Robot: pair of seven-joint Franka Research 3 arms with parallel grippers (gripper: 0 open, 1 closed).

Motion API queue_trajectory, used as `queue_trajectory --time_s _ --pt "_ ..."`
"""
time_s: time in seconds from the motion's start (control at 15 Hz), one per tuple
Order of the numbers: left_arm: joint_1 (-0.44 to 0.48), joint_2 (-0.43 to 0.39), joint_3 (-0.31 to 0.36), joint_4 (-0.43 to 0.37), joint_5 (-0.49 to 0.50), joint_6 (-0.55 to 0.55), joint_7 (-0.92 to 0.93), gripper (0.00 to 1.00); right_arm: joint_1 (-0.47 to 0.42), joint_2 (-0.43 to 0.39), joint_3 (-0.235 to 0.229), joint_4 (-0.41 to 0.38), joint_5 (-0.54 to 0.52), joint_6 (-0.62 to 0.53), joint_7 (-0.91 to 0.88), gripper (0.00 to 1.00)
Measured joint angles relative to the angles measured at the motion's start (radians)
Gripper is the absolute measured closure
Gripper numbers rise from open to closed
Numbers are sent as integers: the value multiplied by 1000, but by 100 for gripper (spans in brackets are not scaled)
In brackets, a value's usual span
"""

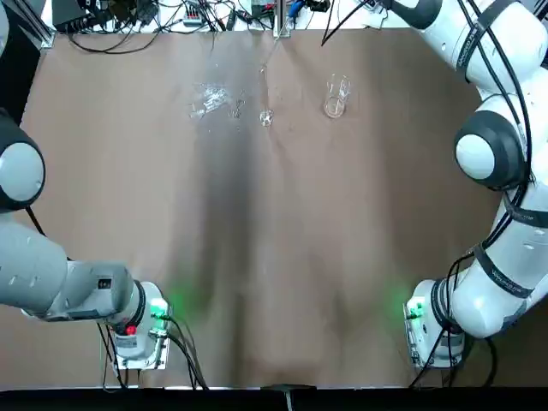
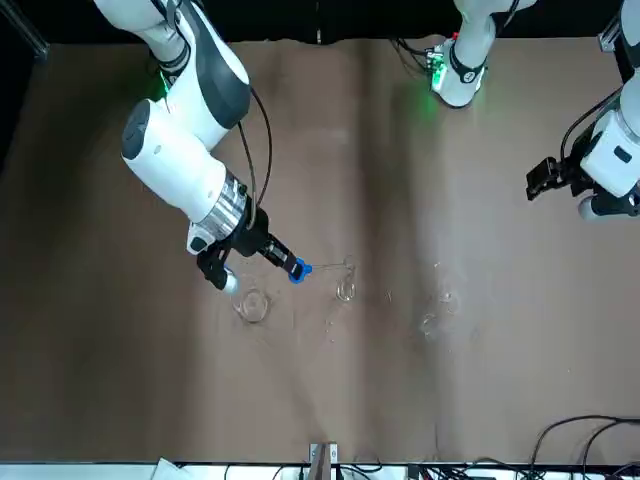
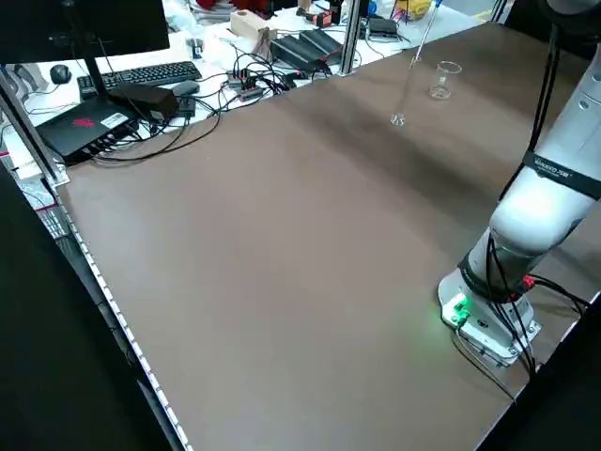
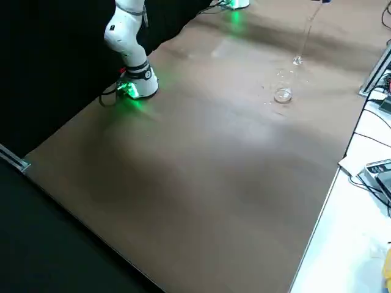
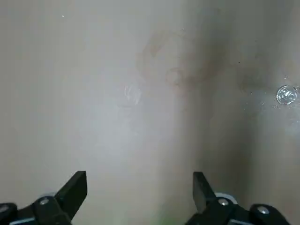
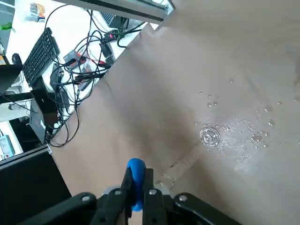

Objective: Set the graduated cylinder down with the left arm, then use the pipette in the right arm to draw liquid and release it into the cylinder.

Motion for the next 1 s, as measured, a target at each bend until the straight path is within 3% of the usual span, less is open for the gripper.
queue_trajectory --time_s 1.0 --pt "0 0 0 0 0 0 6 0 0 -1 0 0 -8 0 -1 91"
